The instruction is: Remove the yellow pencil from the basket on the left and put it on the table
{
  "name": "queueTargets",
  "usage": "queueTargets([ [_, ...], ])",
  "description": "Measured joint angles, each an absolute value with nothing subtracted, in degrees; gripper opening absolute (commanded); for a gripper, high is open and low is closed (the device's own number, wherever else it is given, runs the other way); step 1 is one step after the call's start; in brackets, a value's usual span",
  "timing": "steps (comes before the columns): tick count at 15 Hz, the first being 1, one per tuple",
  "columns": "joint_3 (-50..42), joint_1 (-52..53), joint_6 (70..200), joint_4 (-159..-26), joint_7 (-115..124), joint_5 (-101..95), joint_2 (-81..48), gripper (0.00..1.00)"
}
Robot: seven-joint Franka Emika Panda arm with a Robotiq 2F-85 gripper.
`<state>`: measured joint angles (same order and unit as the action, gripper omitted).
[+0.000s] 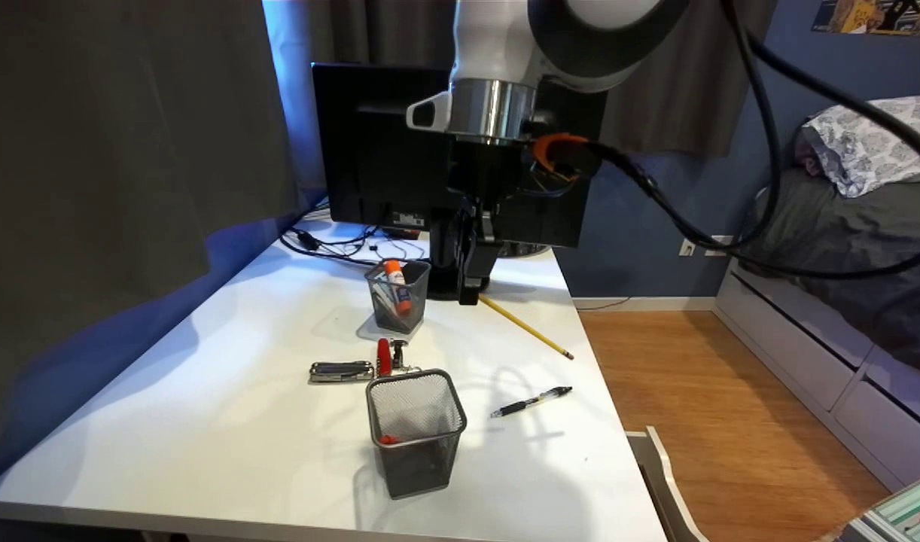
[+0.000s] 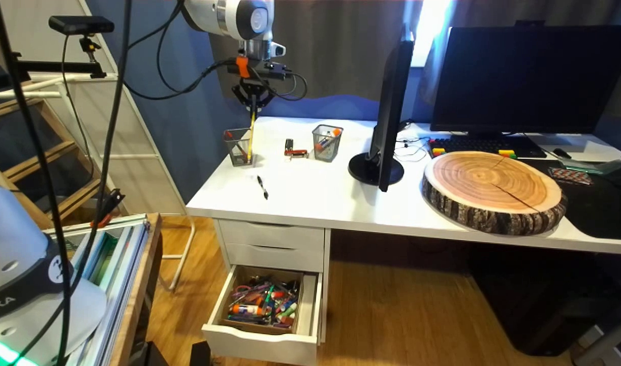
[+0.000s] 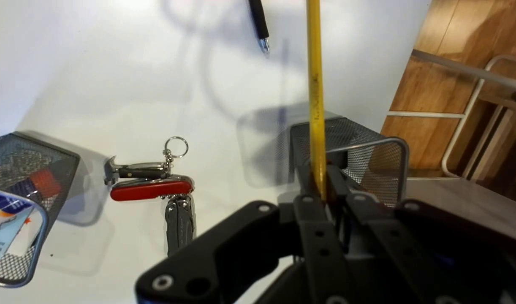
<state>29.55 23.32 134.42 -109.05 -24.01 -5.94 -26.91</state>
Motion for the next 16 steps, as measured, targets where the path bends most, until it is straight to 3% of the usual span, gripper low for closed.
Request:
queueTargets([
  [16, 28.4, 23.3, 137.7, -109.6, -19.5, 1.6, -34.0, 0.02],
])
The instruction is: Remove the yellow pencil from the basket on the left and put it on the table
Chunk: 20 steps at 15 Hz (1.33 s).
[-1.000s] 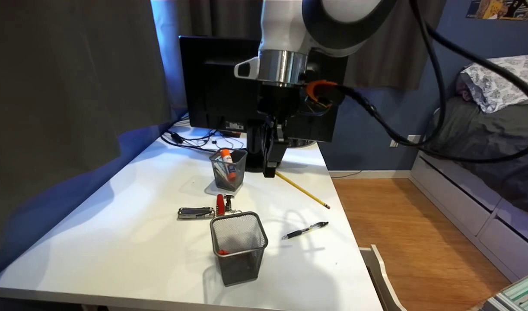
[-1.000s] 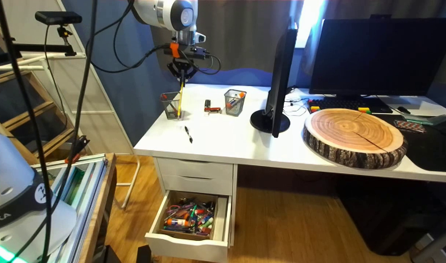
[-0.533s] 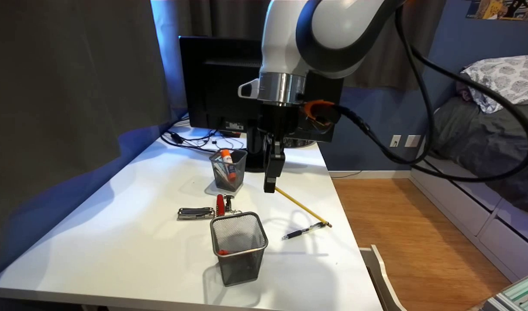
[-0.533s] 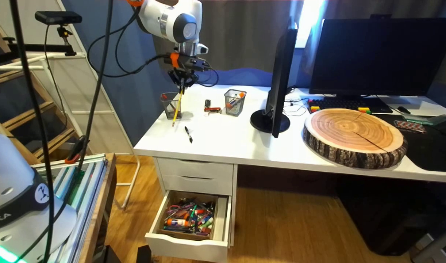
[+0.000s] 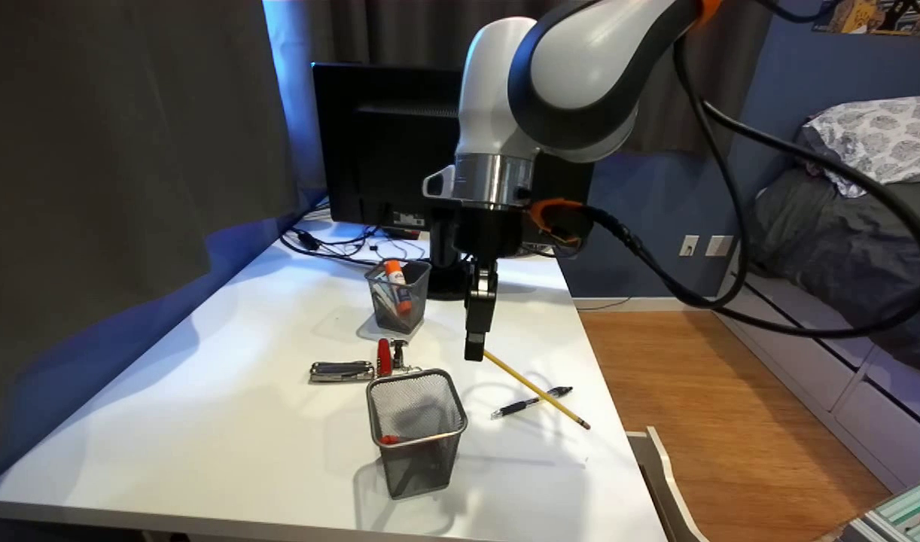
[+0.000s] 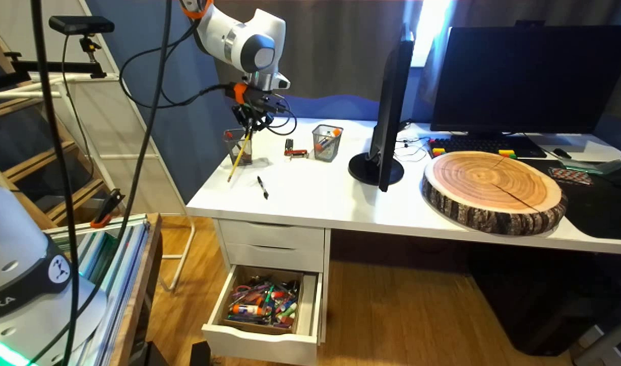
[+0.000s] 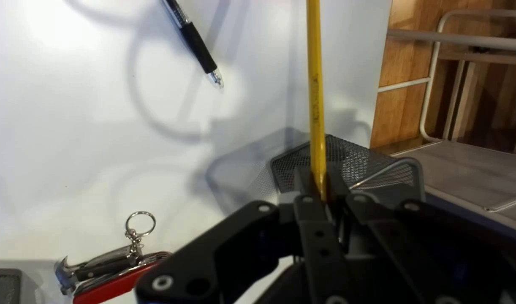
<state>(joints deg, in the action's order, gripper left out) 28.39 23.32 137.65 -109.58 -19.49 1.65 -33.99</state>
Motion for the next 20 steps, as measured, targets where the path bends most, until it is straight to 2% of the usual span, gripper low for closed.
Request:
queueTargets([
  [9, 28.0, 23.3, 144.8, -111.1, -16.1, 3.5, -37.6, 0.02],
  [11, 28.1, 23.2, 145.8, -111.2, -16.1, 4.1, -38.3, 0.35],
  [20, 28.8, 22.6, 147.0, -111.2, -16.1, 5.0, -39.0, 0.96],
])
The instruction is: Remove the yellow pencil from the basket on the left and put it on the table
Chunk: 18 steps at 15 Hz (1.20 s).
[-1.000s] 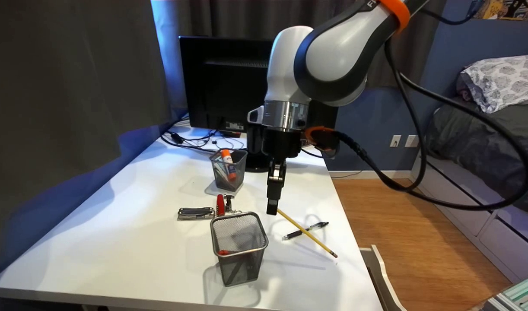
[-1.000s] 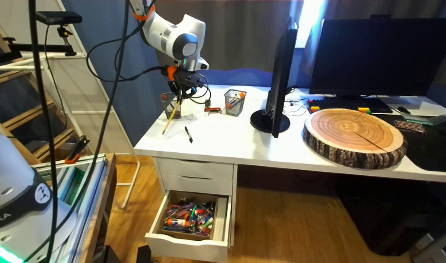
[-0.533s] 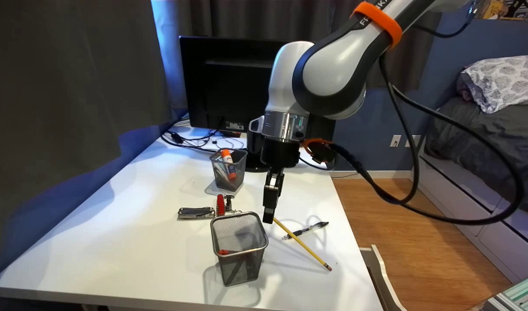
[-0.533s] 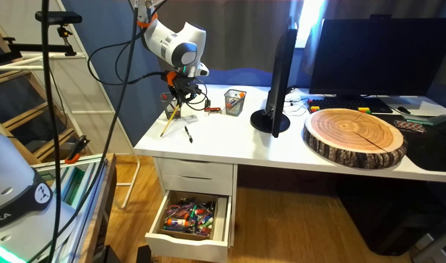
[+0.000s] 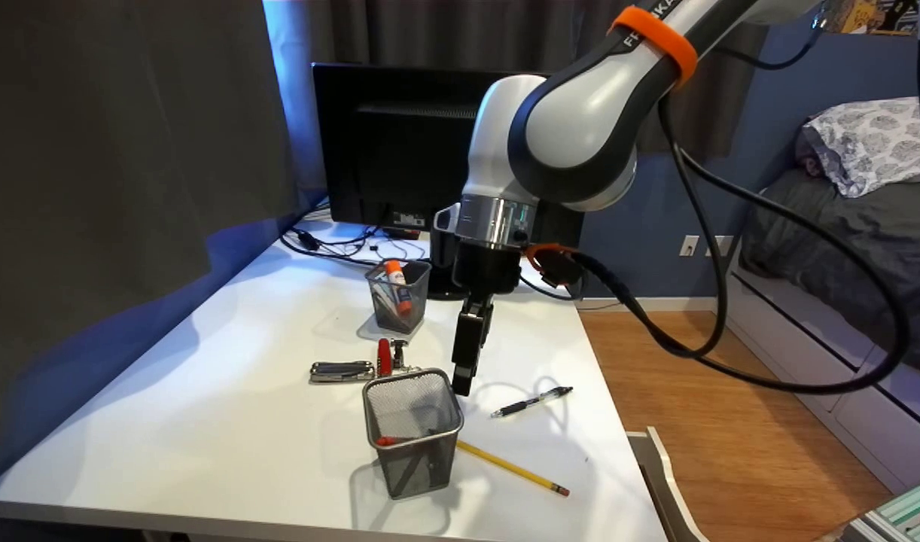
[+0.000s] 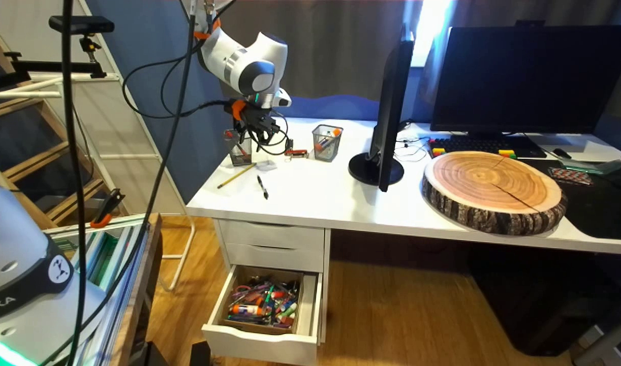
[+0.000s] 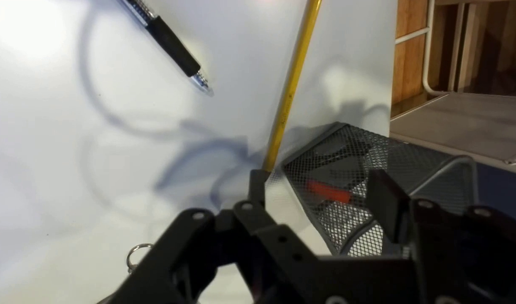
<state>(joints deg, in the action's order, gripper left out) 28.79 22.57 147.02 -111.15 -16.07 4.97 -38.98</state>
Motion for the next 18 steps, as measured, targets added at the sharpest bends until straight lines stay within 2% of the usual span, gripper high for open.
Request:
queueTargets([
  [2, 28.8, 22.6, 147.2, -111.2, -16.1, 4.9, -38.4, 1.0],
  [9, 30.7, 21.2, 145.0, -113.6, -19.0, 4.8, -29.5, 1.0],
  [18, 33.1, 20.9, 128.5, -116.2, -21.0, 6.8, -13.3, 1.0],
])
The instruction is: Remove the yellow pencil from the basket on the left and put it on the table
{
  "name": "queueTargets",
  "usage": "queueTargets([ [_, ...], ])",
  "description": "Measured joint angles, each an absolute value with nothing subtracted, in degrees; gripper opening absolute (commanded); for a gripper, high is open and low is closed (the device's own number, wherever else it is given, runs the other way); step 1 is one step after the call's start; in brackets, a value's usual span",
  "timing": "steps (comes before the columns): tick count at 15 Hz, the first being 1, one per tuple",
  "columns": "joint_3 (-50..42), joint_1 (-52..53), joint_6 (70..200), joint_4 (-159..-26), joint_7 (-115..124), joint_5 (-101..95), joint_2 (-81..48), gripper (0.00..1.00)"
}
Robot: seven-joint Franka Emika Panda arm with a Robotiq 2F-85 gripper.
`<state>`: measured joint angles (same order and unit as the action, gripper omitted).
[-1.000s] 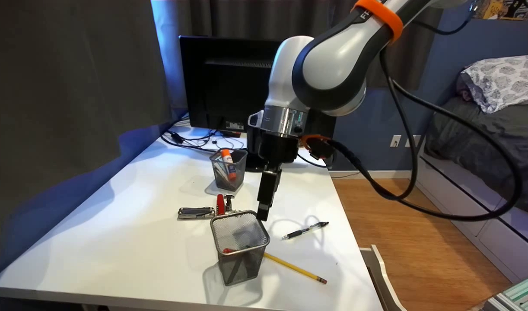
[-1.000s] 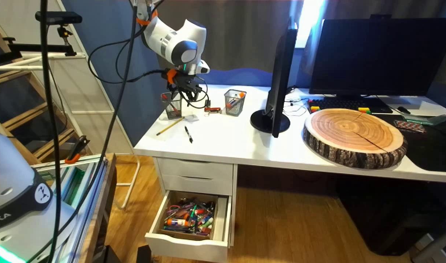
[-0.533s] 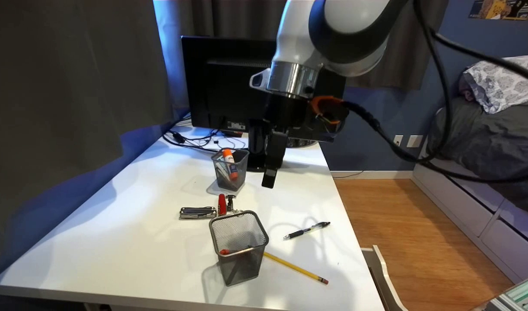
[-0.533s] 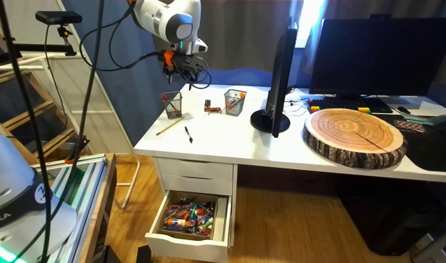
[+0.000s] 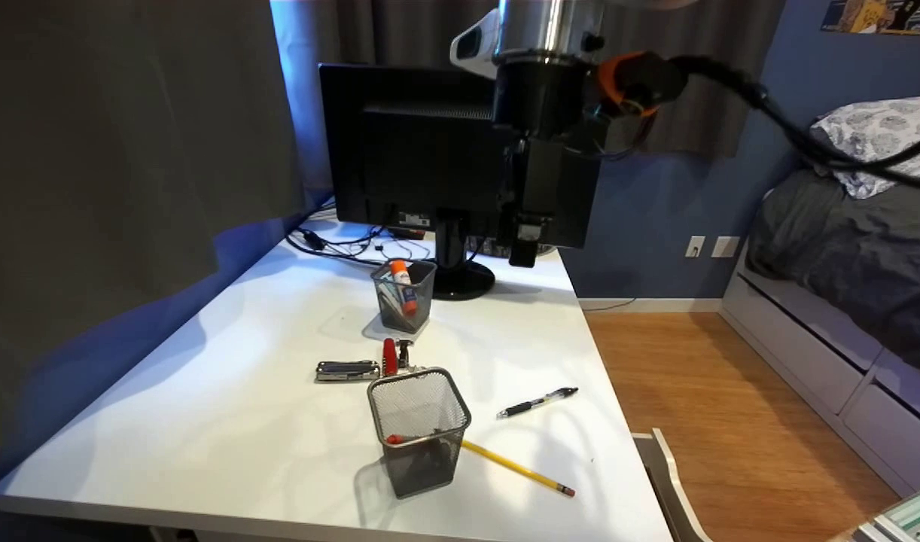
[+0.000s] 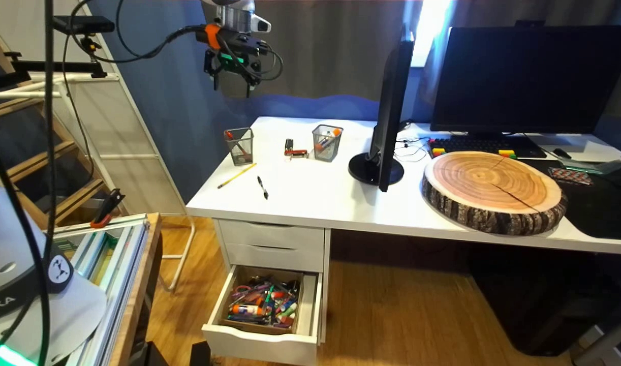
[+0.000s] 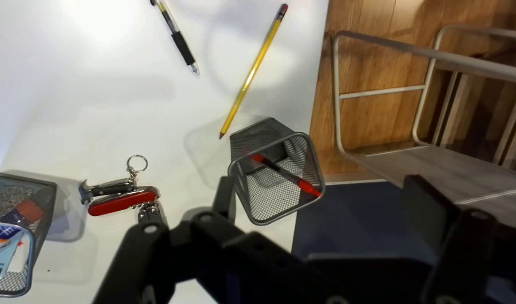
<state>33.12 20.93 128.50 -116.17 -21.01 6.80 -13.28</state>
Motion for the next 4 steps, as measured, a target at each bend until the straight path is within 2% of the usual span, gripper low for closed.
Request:
queueTargets([
  [4, 34.0, 21.1, 124.2, -117.6, -25.5, 12.2, -7.7, 1.0],
])
